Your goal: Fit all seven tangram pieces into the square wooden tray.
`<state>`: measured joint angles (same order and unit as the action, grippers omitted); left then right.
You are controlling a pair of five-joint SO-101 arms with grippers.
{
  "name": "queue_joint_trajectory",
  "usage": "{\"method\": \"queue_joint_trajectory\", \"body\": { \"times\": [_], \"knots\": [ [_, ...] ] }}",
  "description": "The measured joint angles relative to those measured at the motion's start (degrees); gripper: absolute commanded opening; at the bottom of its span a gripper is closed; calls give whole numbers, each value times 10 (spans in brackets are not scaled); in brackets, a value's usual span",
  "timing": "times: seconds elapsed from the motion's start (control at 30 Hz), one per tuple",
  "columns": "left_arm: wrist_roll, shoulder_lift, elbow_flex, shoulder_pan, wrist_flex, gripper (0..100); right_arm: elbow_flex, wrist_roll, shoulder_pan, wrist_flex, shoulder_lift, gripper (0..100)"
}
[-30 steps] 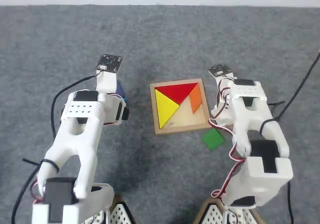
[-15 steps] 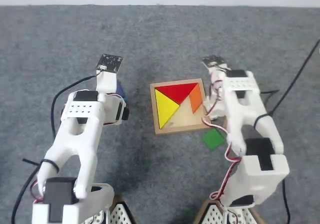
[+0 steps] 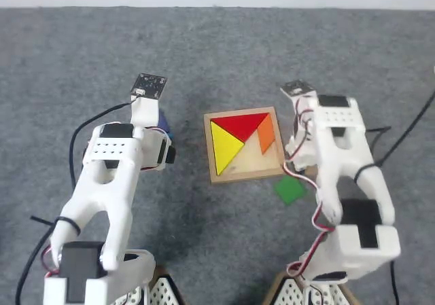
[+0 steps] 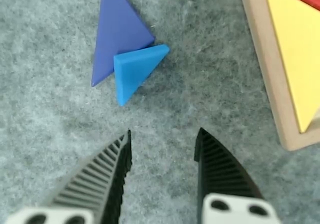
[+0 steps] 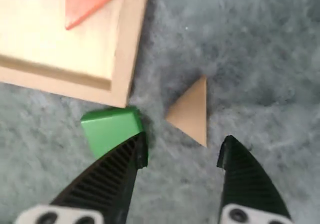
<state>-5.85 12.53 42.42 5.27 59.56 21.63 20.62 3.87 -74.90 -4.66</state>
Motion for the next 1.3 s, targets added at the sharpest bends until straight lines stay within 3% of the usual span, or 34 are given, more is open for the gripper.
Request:
{"method": "queue_joint_trajectory", "body": {
  "times": [0.27,0.4,0.6,1.0,1.3],
  "knots": [
    [0,0,0,0,0,199,73,4,-1,108,-8,241],
    [0,0,0,0,0,199,44,4,-8,113,-61,238],
    [0,0,0,0,0,199,-2,4,-33,100,-95,126],
    [0,0,0,0,0,199,-21,-25,-39,100,-90,88],
    [0,0,0,0,0,199,-28,-106,86,85,18,88]
  ]
}}
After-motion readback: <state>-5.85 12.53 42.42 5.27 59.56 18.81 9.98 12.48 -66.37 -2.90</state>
